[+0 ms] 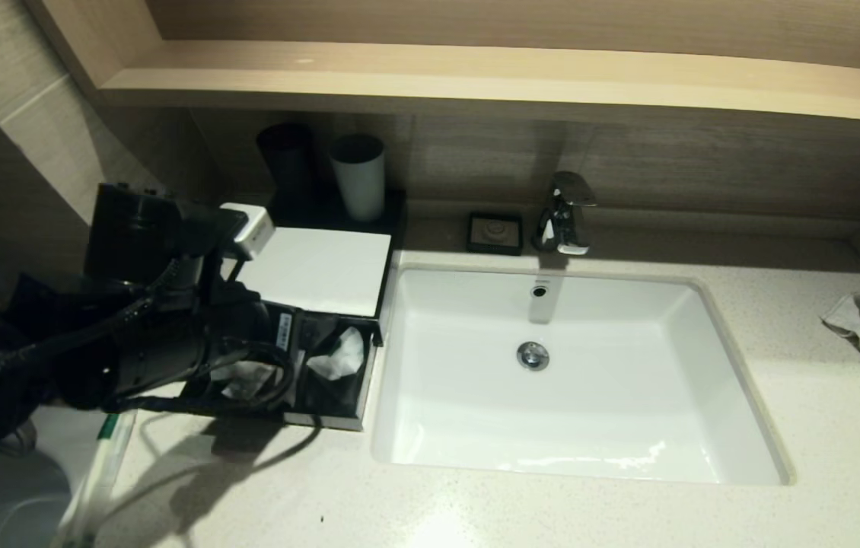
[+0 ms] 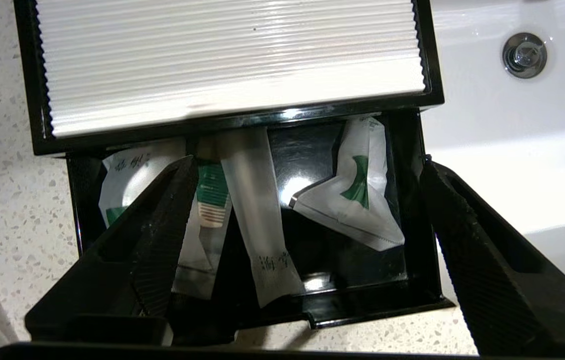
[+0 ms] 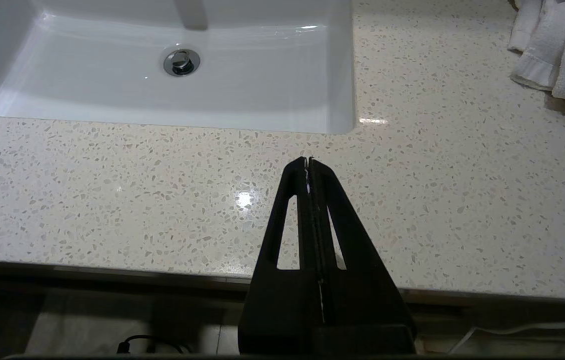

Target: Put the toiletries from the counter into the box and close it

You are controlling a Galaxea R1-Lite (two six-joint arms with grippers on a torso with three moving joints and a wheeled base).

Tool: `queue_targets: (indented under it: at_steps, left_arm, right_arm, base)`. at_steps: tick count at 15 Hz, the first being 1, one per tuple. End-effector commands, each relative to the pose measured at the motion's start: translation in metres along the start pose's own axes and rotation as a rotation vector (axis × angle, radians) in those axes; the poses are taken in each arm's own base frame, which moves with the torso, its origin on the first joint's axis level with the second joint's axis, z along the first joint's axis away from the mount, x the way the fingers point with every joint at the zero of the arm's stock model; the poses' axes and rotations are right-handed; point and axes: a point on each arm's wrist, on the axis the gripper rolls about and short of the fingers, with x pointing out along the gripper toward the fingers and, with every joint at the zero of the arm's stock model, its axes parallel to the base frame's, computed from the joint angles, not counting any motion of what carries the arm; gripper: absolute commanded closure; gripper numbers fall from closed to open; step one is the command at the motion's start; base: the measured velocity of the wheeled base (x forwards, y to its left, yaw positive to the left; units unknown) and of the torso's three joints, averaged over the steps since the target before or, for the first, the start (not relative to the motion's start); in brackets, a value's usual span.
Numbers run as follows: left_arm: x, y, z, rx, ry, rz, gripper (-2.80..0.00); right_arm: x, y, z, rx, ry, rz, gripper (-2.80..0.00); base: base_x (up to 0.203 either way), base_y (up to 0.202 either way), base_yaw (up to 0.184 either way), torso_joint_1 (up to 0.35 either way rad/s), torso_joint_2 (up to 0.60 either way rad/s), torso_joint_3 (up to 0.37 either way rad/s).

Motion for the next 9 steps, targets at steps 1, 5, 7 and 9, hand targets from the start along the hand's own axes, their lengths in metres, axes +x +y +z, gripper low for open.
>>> queue_targets:
  at_steps: [1, 5, 7, 9]
  left_arm:
    - [-0.012, 0.002, -0.003, -0.004, -0.016, 0.0, -2.8]
    - [-0.03, 0.008, -0.005, -0.015, -0.048, 0.004, -2.8]
    - [-0.034, 0.009, -0.007, -0.02, -0.047, 0.006, -2.8]
    - [-0.037, 0.01, -0.013, -0.022, -0.039, 0.008, 0.0]
  right_arm:
    - [0.0, 0.0, 0.0, 0.0, 0.0, 0.001, 0.0]
    - [0.0, 0.0, 0.0, 0.0, 0.0, 0.001, 0.0]
    - [0.0, 0.0, 0.0, 0.0, 0.0, 0.001, 0.0]
    - [0.0, 0.0, 0.0, 0.0, 0.0, 0.001, 0.0]
  base:
    - [0.0, 0.0, 0.0, 0.0, 0.0, 0.0]
    - [0.0, 0.0, 0.0, 0.0, 0.0, 0.0]
    - [0.0, 0.0, 0.0, 0.0, 0.0, 0.0]
    - [0.0, 0.0, 0.0, 0.0, 0.0, 0.0]
